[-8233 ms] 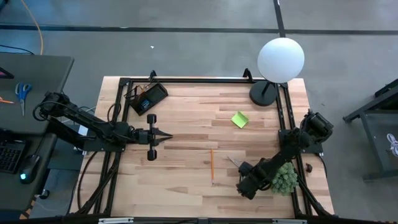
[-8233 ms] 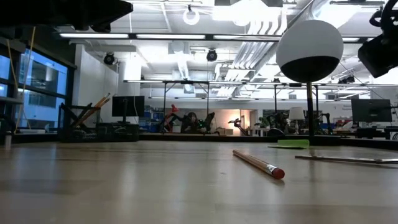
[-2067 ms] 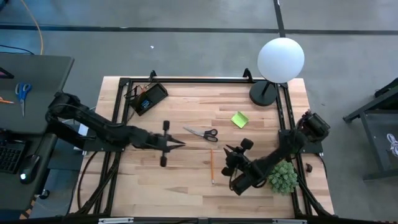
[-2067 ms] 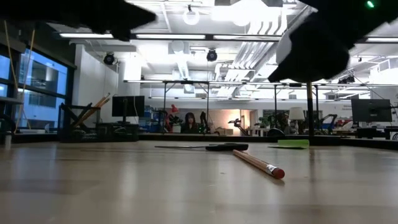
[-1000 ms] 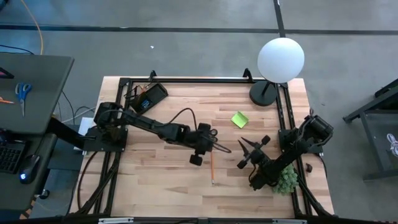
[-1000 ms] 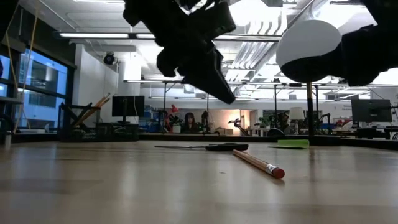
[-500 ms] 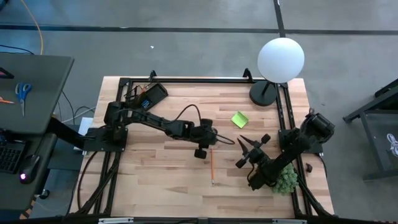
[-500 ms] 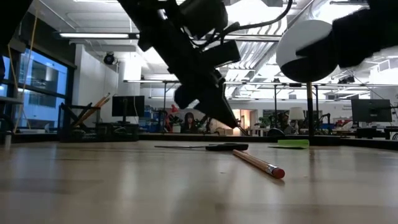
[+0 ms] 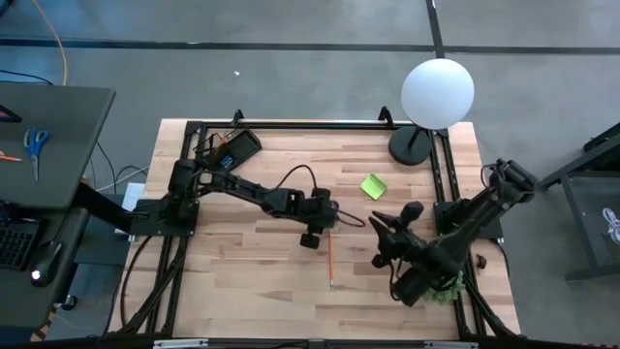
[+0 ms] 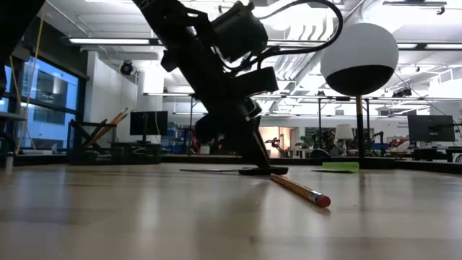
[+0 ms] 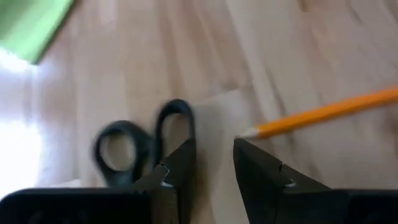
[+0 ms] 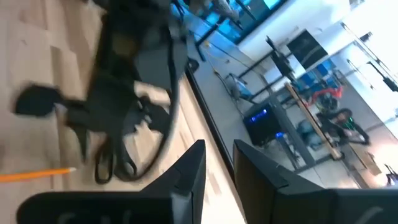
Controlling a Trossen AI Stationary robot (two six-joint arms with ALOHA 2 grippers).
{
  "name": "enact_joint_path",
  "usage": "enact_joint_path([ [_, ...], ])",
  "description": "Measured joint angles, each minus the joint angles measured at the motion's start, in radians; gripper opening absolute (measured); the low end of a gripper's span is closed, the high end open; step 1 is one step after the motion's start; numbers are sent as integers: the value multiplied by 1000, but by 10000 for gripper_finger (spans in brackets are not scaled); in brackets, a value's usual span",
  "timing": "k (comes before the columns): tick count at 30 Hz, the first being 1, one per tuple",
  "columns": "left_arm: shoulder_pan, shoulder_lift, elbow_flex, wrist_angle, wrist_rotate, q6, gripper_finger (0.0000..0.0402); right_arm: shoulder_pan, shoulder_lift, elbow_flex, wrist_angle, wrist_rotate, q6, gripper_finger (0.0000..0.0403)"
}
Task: Pick and place office supplies into organizer
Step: Put the black scissors into the top left section of the desk organizer
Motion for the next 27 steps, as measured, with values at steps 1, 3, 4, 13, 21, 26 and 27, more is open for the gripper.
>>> enact_joint_path([
  [1, 1, 6, 2, 10, -4, 0, 97, 4, -5, 19, 8, 0, -32, 73],
  [3, 3, 12, -1, -4, -12, 0, 97, 12, -12, 50, 12, 1, -73, 73],
  [4, 3, 13, -1, -5, -29, 0, 97, 15, -14, 61, 14, 3, -83, 73],
  [13, 0, 25, 0, 7, -54, -8, 97, 3, -13, 56, 32, -1, -68, 73],
  [21, 0, 50, 5, 16, -39, -16, 56, 0, -13, 50, 40, 2, -47, 73],
  [26, -1, 62, 5, 16, -36, -18, 8, 0, -13, 50, 41, 2, -39, 73],
  [27, -1, 62, 8, 10, -45, -19, 12, 0, -13, 50, 40, 2, -32, 73],
])
